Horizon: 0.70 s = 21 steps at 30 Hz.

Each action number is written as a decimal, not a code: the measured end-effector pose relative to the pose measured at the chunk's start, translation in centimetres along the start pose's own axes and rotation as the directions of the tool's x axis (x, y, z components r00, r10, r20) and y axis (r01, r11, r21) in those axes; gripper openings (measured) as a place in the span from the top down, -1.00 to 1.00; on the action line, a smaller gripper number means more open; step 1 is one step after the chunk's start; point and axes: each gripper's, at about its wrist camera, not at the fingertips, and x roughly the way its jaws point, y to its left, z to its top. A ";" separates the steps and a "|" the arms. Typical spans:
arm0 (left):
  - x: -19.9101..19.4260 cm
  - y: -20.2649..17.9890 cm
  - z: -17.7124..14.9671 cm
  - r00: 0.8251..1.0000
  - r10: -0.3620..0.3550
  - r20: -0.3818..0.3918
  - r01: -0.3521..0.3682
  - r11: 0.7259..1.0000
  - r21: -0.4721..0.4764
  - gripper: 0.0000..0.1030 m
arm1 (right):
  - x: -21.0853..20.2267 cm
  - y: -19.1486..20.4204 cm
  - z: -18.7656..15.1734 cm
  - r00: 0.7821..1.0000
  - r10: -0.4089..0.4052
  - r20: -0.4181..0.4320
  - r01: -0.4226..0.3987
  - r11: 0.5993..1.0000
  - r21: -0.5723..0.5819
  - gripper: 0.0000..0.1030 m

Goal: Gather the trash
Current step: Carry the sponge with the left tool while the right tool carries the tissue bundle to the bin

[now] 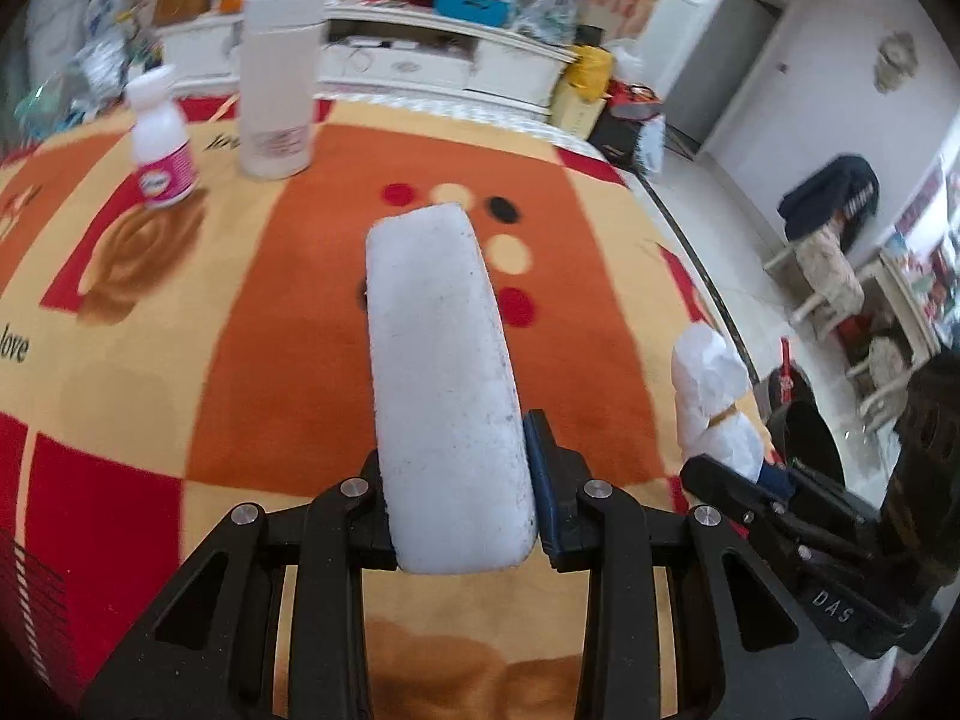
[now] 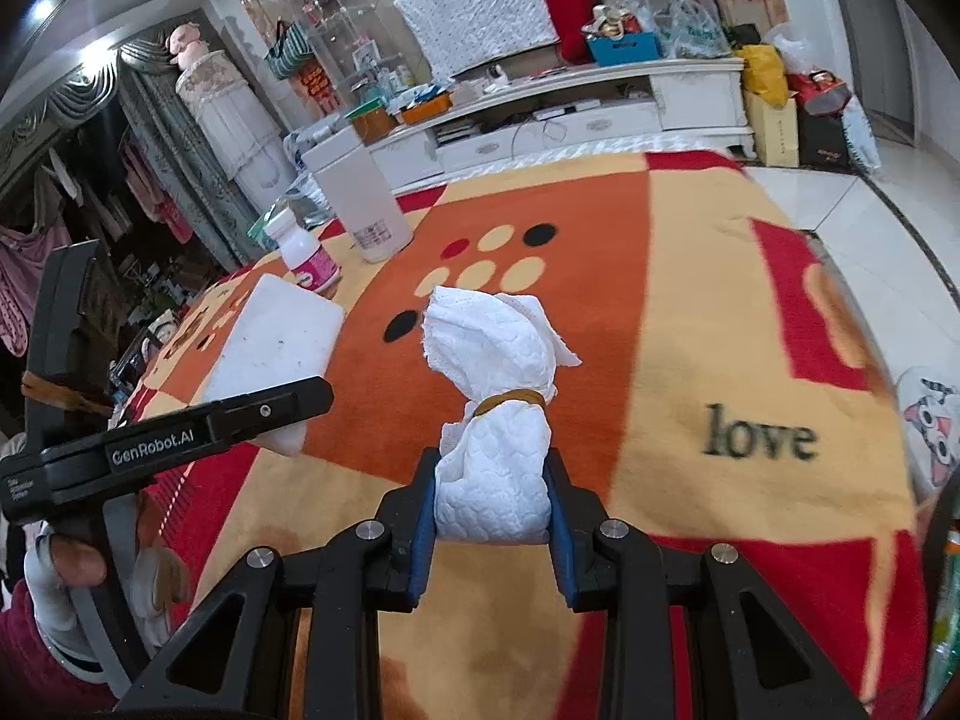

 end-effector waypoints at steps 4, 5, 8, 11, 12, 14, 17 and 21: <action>0.0 -3.0 -0.4 1.000 -0.023 0.000 0.023 0.998 0.055 0.42 | -2.1 -1.9 -0.5 0.999 -0.037 0.020 0.036 0.999 0.030 0.41; 0.1 -3.8 -0.5 1.000 -0.028 0.001 0.028 0.997 0.069 0.42 | -2.5 -2.3 -0.6 0.999 -0.045 0.023 0.044 0.998 0.036 0.41; 0.2 -6.0 -0.6 0.999 -0.044 -0.001 0.043 0.994 0.104 0.42 | -4.2 -3.6 -1.1 0.997 -0.074 0.038 0.072 0.996 0.052 0.41; 0.5 -8.4 -0.7 0.998 -0.062 -0.003 0.062 0.988 0.144 0.42 | -5.8 -4.9 -1.6 0.994 -0.099 0.049 0.095 0.993 0.070 0.41; 0.7 -9.4 -0.7 0.997 -0.071 -0.006 0.071 0.985 0.159 0.42 | -6.4 -5.4 -1.7 0.993 -0.107 0.053 0.103 0.992 0.077 0.41; 1.0 -10.9 -0.8 0.996 -0.085 -0.012 0.086 0.979 0.184 0.42 | -7.5 -6.3 -2.2 0.990 -0.131 0.061 0.125 0.988 0.090 0.41; 1.5 -13.4 -1.0 0.994 -0.108 -0.019 0.109 0.969 0.224 0.42 | -9.1 -8.0 -2.9 0.984 -0.164 0.067 0.155 0.981 0.119 0.41; 2.3 -16.7 -1.5 0.990 -0.137 -0.035 0.141 0.951 0.274 0.42 | -11.3 -10.0 -3.8 0.976 -0.203 0.081 0.189 0.970 0.155 0.41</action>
